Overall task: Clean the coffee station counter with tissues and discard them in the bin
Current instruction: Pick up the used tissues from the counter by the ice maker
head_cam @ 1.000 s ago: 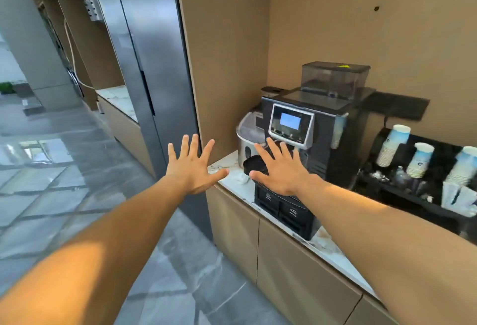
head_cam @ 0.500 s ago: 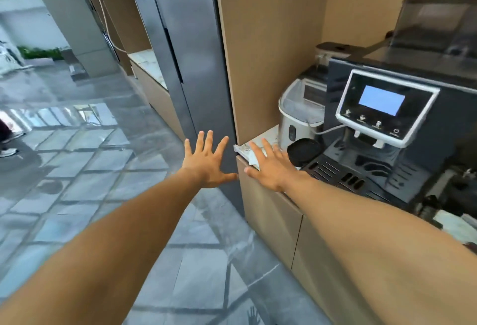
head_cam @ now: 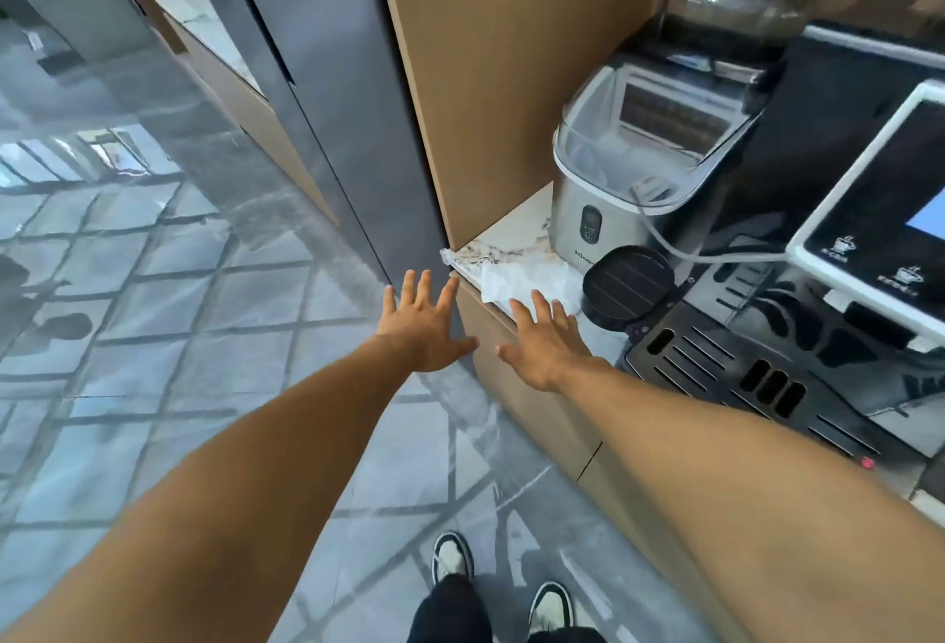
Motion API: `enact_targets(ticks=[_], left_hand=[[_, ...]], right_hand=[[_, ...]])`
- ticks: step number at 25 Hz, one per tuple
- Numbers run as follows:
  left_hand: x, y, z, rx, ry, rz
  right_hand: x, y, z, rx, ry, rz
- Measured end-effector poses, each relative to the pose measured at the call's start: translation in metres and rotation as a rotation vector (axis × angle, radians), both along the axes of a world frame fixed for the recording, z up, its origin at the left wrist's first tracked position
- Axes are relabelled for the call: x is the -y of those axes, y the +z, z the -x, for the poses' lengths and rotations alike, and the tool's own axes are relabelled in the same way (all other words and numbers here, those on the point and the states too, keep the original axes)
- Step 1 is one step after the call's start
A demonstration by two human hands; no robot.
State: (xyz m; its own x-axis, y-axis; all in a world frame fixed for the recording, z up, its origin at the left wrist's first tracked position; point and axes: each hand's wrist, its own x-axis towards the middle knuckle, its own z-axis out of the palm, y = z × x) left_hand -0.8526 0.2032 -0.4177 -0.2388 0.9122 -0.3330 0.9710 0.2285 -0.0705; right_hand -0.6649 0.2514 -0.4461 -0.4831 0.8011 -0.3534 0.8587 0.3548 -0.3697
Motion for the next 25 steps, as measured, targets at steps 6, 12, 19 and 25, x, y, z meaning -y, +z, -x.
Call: enact_targets(ticks=[6,12,19,25], left_hand=[[-0.076,-0.047,0.004,0.142,-0.191,0.042],[-0.164,-0.072,0.003,0.150,-0.633,0.054],[-0.217,-0.099,0.000,0.163,-1.038,0.066],[-0.230,-0.110,-0.003,0.286,-1.017,0.027]], right_hand=[[-0.033,-0.041,0.005,0.064,-0.139,0.014],[-0.067,-0.059,0.020,0.096,-0.346,-0.150],[-0.092,-0.076,0.028,0.058,-0.665,-0.210],[-0.092,-0.080,0.026,-0.021,-0.802,-0.150]])
